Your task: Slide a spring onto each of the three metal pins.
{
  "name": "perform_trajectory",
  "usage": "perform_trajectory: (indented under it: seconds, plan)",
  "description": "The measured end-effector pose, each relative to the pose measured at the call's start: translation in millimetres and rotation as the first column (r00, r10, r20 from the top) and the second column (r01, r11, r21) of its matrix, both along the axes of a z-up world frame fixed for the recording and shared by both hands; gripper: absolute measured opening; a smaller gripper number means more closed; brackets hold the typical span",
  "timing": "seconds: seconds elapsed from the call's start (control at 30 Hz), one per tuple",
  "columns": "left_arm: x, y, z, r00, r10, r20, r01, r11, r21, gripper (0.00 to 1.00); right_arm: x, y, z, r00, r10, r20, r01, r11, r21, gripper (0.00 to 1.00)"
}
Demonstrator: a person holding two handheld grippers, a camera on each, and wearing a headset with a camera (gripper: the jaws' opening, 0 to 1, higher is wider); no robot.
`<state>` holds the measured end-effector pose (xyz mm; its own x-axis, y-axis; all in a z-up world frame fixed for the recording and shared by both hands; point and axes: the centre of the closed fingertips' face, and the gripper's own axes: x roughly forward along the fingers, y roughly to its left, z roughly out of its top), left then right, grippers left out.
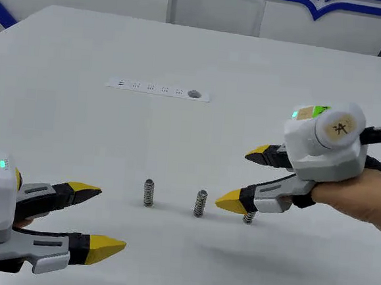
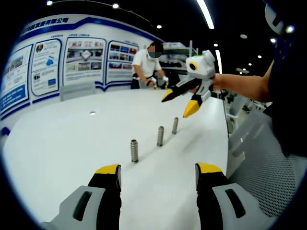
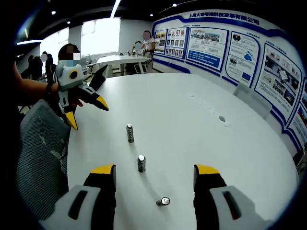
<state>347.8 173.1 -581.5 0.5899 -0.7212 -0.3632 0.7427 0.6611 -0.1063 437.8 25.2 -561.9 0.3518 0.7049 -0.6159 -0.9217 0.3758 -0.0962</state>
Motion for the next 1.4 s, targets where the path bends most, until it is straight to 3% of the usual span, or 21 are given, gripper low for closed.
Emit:
perform_trajectory:
  seconds: [0.37,0.93,1.4]
  plan:
    - [-0.5,-0.3,7.8,1.0,0.004,0.019,-0.004,1.0,0.0,0.66,-6.9,-34.4,6.6,0.998,-0.049,0.03,0.045,0.993,0.108,0.7]
    - [-8.6,2.0,8.1,1.0,0.011,0.022,-0.011,1.0,-0.003,0.69,-42.8,-59.2,-8.0,0.995,-0.073,0.061,0.061,0.982,0.181,0.72]
    - [-12.1,-2.1,2.6,1.0,0.007,0.016,-0.007,1.0,-0.016,0.72,-57.7,-75.6,-23.2,0.991,-0.117,0.069,0.1,0.972,0.212,0.76]
